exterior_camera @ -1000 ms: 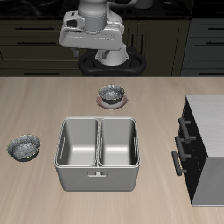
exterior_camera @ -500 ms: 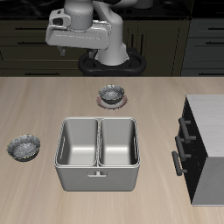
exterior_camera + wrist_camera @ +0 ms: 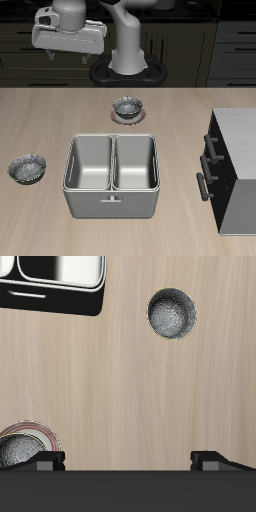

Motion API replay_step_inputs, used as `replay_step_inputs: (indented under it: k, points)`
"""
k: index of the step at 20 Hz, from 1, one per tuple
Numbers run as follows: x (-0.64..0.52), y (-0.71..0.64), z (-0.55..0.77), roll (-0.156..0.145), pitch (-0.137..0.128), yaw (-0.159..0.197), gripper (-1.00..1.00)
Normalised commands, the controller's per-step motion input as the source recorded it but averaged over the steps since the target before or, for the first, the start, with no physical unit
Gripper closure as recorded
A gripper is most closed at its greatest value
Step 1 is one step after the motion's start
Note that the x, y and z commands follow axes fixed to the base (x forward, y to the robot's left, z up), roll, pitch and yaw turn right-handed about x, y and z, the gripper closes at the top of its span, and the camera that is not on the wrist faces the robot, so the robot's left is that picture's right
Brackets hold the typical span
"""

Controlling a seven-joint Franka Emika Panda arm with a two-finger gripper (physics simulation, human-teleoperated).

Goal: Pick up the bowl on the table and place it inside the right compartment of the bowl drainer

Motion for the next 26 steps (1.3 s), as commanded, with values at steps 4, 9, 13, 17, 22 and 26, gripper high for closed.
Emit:
replay_step_inputs:
  k: [4,9,13,17,22,26]
  points:
    - [-0.01,-0.39,0.05,-0.021,-0.011,-0.014,-1.0]
    - [-0.01,-0.38,0.05,-0.001,-0.016,-0.013,-1.0]
    - [-0.03,-0.22,-0.02,0.002,0.0,0.006,-1.0]
    - [0.03,-0.16,0.0,0.011,-0.002,0.0,-1.0]
    - [0.19,-0.19,0.0,-0.001,-0.016,0.007,-1.0]
    - [0.31,-0.23,-0.03,0.007,0.013,-0.038,-1.0]
